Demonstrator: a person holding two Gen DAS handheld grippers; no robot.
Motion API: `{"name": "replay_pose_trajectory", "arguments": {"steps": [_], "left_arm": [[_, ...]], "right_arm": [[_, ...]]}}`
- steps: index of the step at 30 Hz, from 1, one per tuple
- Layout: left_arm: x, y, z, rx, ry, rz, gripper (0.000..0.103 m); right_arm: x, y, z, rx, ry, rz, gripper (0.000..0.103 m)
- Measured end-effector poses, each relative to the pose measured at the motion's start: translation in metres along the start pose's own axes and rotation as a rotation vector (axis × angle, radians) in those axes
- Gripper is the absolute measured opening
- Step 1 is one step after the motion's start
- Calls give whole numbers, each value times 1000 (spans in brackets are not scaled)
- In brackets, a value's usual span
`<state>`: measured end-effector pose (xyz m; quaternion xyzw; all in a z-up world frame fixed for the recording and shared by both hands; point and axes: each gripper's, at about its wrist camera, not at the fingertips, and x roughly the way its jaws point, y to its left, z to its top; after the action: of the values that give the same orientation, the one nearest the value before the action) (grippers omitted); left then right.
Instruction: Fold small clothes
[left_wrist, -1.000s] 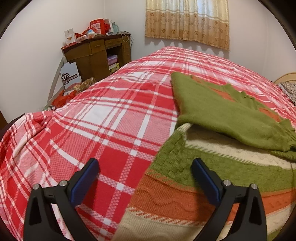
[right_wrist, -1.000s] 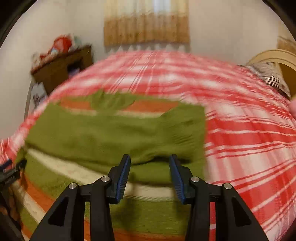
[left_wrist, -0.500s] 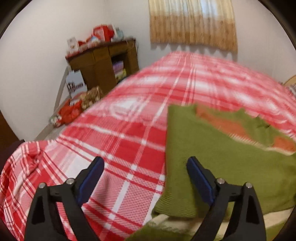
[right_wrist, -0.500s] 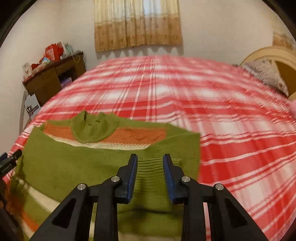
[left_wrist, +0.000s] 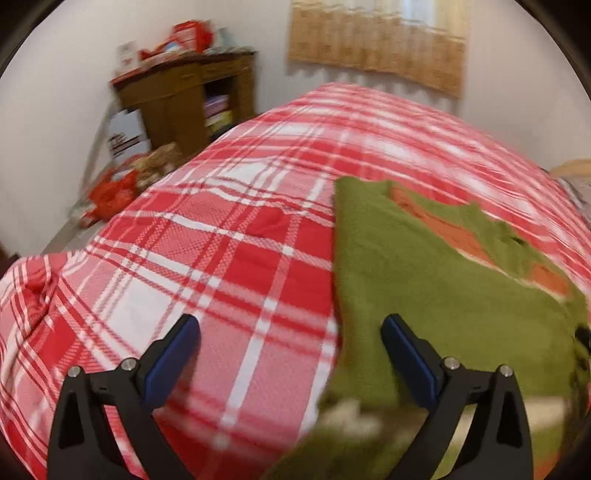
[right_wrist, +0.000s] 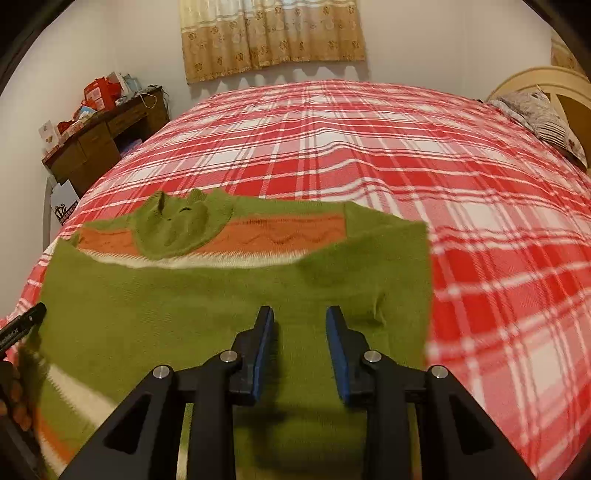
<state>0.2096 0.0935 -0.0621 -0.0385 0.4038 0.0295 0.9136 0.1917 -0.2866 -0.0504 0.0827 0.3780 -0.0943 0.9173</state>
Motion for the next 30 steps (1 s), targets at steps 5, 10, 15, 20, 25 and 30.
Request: {"name": "replay_pose_trajectory", "arguments": {"steps": [5, 10, 15, 20, 25, 30], "left_arm": [[-67, 39, -42, 77, -70, -142, 101], [-114, 66, -97, 152, -63, -212, 101], [-136, 65, -139, 223, -36, -269, 91], [-143, 54, -165, 291, -17, -297, 78], [-144, 53, -181, 290, 26, -305, 72], [-148, 56, -196, 295, 41, -309, 70]], "right_arm": [[-103, -6, -49, -65, -144, 26, 71], [-176, -27, -111, -78, -139, 17, 71], [-203, -38, -168, -102, -19, 0, 71], [-211, -27, -219, -154, 95, 20, 70], [-210, -24, -250, -129, 154, 37, 68], [-211, -26, -276, -28, 165, 115, 59]]}}
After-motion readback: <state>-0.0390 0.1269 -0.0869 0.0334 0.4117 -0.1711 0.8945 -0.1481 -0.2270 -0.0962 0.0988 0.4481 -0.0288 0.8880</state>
